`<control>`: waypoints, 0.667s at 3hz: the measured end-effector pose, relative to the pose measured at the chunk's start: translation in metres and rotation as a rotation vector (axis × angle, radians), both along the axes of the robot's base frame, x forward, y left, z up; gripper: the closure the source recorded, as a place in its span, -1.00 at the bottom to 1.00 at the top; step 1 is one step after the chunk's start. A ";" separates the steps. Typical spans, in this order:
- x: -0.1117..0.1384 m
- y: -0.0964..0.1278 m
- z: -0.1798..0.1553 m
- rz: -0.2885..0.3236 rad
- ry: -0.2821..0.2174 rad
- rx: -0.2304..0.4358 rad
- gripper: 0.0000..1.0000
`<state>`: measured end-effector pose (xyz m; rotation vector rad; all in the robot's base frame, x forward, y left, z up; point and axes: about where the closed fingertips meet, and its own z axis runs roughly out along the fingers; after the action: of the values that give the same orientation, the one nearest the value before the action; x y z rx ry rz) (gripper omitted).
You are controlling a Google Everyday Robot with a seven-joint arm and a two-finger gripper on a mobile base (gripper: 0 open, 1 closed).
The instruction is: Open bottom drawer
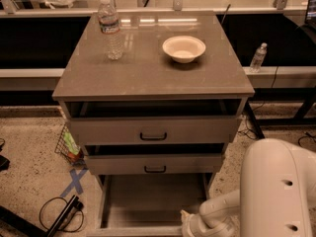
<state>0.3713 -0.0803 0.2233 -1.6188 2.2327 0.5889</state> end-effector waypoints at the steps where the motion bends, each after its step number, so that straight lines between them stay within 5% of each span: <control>1: 0.001 0.008 0.051 -0.008 -0.031 -0.103 -1.00; 2: 0.011 0.009 0.106 0.008 -0.080 -0.224 -0.50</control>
Offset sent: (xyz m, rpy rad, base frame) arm 0.0237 0.0199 0.1610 -0.3283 -0.1310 0.0211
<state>0.3819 -0.0712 0.3292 -1.7238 2.3009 0.2778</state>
